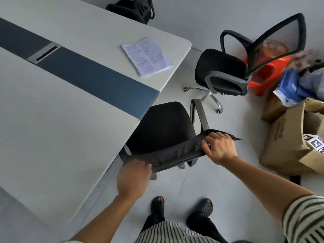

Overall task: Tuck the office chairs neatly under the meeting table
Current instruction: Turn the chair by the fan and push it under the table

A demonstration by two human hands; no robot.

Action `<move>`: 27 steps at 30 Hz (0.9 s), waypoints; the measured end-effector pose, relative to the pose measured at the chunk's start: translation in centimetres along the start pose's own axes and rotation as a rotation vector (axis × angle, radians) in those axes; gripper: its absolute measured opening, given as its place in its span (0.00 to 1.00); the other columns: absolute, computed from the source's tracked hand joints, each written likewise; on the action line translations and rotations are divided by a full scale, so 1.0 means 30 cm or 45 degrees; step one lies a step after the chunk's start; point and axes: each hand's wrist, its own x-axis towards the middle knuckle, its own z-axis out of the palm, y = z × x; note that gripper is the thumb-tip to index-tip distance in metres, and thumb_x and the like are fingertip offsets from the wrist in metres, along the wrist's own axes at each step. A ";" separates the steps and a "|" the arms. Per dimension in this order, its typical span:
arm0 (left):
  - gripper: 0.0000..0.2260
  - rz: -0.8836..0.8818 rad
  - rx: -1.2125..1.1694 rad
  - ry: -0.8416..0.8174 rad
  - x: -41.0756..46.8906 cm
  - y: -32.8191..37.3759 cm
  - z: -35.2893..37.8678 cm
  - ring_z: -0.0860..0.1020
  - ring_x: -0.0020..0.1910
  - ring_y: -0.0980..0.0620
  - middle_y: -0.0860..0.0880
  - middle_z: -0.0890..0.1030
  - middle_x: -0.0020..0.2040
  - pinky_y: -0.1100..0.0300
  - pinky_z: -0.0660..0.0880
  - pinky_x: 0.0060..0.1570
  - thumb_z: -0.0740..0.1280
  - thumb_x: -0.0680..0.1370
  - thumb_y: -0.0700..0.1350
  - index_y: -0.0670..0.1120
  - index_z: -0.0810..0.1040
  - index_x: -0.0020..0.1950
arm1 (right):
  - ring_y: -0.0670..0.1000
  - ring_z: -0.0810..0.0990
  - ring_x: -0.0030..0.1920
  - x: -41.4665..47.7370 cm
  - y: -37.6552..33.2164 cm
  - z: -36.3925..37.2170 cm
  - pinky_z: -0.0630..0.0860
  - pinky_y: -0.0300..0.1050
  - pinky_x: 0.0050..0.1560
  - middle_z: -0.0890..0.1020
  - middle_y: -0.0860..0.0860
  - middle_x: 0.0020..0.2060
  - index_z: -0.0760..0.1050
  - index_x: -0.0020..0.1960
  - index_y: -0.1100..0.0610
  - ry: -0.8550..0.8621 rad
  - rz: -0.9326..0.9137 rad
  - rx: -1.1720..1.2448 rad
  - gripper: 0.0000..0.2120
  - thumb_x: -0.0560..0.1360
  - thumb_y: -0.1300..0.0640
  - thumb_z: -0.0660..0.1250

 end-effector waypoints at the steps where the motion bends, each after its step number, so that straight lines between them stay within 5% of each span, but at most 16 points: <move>1: 0.27 -0.009 0.008 0.007 0.007 0.001 -0.001 0.77 0.33 0.50 0.51 0.80 0.35 0.58 0.71 0.30 0.47 0.79 0.58 0.47 0.81 0.40 | 0.56 0.77 0.38 0.016 -0.002 -0.002 0.68 0.47 0.40 0.79 0.50 0.34 0.78 0.36 0.53 -0.008 -0.001 0.003 0.23 0.75 0.44 0.50; 5: 0.26 -0.065 0.028 0.029 0.043 0.020 -0.008 0.77 0.32 0.50 0.50 0.80 0.33 0.62 0.65 0.29 0.47 0.79 0.57 0.47 0.80 0.38 | 0.57 0.78 0.40 0.065 0.002 -0.022 0.71 0.48 0.43 0.79 0.51 0.34 0.79 0.36 0.53 -0.053 -0.008 0.046 0.25 0.74 0.43 0.48; 10: 0.21 -0.223 0.014 -0.080 0.076 0.074 -0.023 0.76 0.33 0.47 0.49 0.79 0.33 0.59 0.68 0.30 0.52 0.77 0.54 0.45 0.77 0.35 | 0.54 0.77 0.54 0.108 0.036 -0.074 0.70 0.49 0.56 0.82 0.50 0.48 0.80 0.50 0.50 -0.262 -0.081 0.124 0.26 0.76 0.38 0.47; 16: 0.10 -0.497 -0.340 -0.175 0.145 0.231 -0.056 0.78 0.41 0.45 0.46 0.81 0.43 0.54 0.73 0.39 0.60 0.78 0.47 0.44 0.78 0.47 | 0.52 0.79 0.53 -0.034 0.232 -0.128 0.74 0.49 0.56 0.82 0.48 0.49 0.80 0.51 0.53 -0.065 -0.254 0.769 0.19 0.75 0.43 0.57; 21: 0.06 -0.330 -0.752 -0.129 0.127 0.604 -0.128 0.79 0.45 0.56 0.56 0.81 0.45 0.62 0.76 0.45 0.66 0.76 0.45 0.49 0.80 0.51 | 0.43 0.82 0.44 -0.214 0.532 -0.158 0.78 0.42 0.47 0.83 0.42 0.46 0.80 0.50 0.49 -0.230 0.234 1.108 0.06 0.76 0.51 0.67; 24: 0.04 -0.299 -1.033 -0.388 0.136 0.805 -0.120 0.80 0.45 0.60 0.54 0.84 0.43 0.69 0.75 0.44 0.67 0.76 0.45 0.52 0.80 0.49 | 0.43 0.83 0.42 -0.314 0.707 -0.148 0.78 0.43 0.46 0.84 0.42 0.41 0.78 0.43 0.44 -0.297 0.535 1.203 0.04 0.75 0.53 0.68; 27: 0.05 -0.275 -1.144 -0.672 0.193 0.954 -0.066 0.82 0.47 0.58 0.51 0.85 0.44 0.64 0.76 0.48 0.66 0.76 0.45 0.53 0.80 0.49 | 0.45 0.84 0.40 -0.398 0.849 -0.122 0.79 0.48 0.45 0.86 0.47 0.37 0.80 0.42 0.46 -0.284 0.788 1.285 0.06 0.75 0.55 0.68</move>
